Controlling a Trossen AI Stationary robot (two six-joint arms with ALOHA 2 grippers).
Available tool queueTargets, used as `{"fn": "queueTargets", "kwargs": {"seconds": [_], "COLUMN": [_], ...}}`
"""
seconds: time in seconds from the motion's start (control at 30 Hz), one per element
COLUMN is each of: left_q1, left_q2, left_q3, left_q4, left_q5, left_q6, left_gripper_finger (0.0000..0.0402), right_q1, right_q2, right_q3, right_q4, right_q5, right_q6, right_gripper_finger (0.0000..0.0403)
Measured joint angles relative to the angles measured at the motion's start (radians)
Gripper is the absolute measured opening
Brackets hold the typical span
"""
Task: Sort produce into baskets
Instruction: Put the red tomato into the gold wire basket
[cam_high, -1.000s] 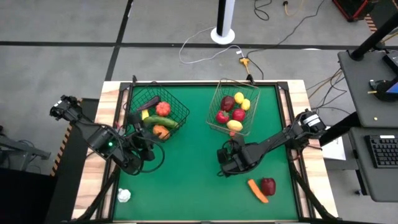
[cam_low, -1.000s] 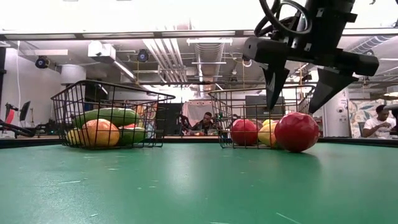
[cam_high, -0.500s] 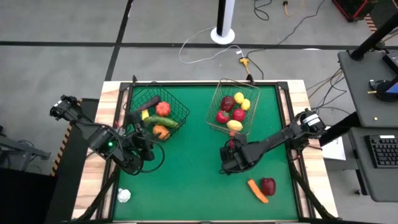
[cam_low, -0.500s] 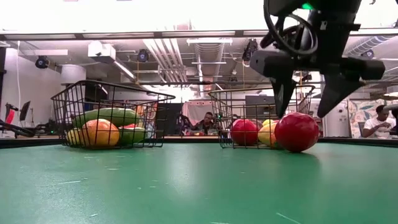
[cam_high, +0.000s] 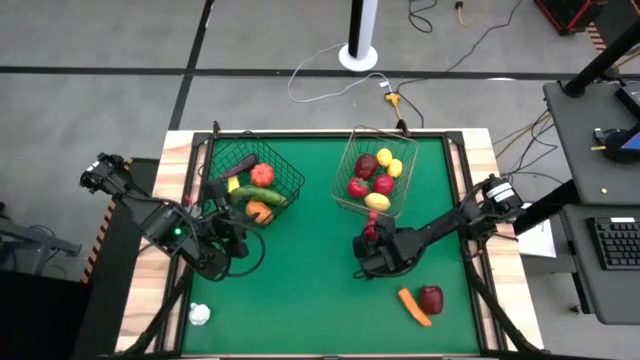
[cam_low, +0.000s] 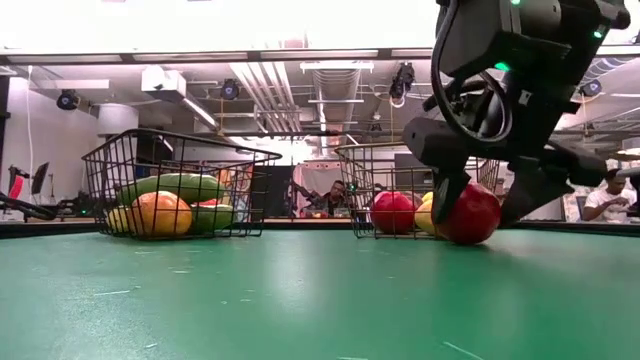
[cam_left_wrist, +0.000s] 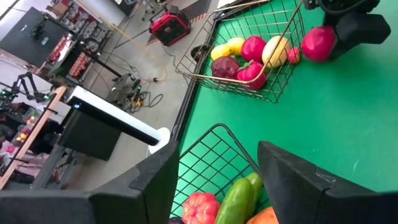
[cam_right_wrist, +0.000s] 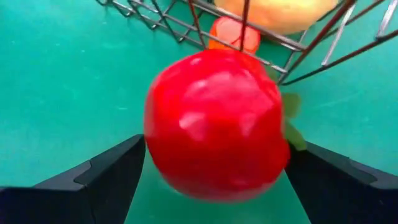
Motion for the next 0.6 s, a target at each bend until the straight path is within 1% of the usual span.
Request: {"fn": "queueTargets", "kwargs": {"seconds": [0.1,0.17,0.4,0.5,0.6], "left_q1": [0.000,0.001,0.002,0.002,0.002], "left_q2": [0.000,0.000,0.000,0.000,0.000], "left_q3": [0.000,0.000,0.000,0.000,0.000], "left_q4": [0.000,0.000,0.000,0.000,0.000], "left_q5": [0.000,-0.001,-0.002,-0.002,-0.002], "left_q6": [0.000,0.000,0.000,0.000,0.000], "left_gripper_finger": [0.0200,0.0200,0.0200,0.0200,0.0200], "right_q1": [0.000,0.000,0.000,0.000,0.000], "right_q2": [0.000,0.000,-0.002,-0.006,-0.013], "right_q3": [-0.012,-0.013,0.020,0.056,0.115], "right_q4": [0.014,0.016,0.011,0.002,-0.026], "right_q5": [0.015,0.024,0.012,-0.035,-0.126], "right_q6": [0.000,-0.002,-0.048,-0.087,-0.152], "right_gripper_finger": [0.0356,0.0347,0.0288,0.0276,0.0281]}}
